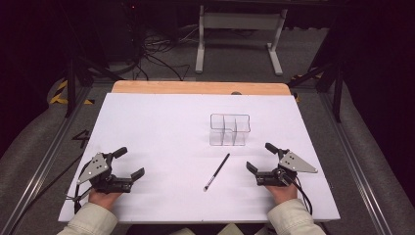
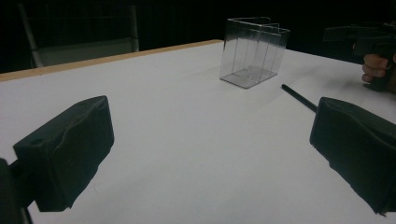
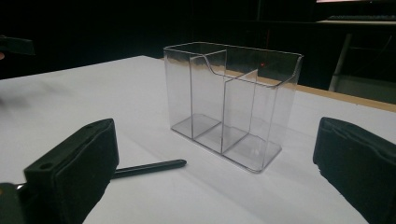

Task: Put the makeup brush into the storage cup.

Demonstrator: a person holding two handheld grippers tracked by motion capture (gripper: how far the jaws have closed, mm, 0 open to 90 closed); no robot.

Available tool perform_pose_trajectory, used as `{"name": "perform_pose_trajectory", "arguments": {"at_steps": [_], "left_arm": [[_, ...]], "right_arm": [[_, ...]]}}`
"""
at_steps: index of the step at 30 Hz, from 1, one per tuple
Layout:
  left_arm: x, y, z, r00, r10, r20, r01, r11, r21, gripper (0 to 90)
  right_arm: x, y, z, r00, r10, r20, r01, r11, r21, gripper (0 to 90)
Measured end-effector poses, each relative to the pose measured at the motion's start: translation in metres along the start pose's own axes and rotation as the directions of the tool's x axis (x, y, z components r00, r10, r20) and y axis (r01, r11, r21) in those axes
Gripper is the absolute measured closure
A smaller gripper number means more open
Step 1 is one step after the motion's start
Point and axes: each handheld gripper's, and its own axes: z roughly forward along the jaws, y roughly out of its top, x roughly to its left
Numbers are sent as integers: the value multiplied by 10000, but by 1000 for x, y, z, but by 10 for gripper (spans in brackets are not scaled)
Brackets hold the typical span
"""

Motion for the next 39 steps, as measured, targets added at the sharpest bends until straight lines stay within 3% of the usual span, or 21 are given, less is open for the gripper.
{"name": "perform_pose_trajectory", "arguments": {"at_steps": [18, 30, 33, 39], "left_arm": [[-1, 3, -2, 10000, 20, -2, -20, 10000, -76, 11], [-2, 8, -7, 9989, -53, 459, 89, 9968, -798, 72], [-2, 8, -5, 9979, -286, 579, 326, 9970, -696, 66], [-3, 8, -4, 9980, -150, 607, 174, 9991, -383, 64]], "right_arm": [[0, 1, -1, 10000, 66, -14, -66, 10000, -34, 8], [1, 13, -3, 9993, 310, -212, -308, 9995, 82, 8], [0, 15, -4, 9992, 355, -200, -355, 9994, 5, 8], [-3, 21, -6, 9988, 456, -176, -459, 9988, -181, 8]]}}
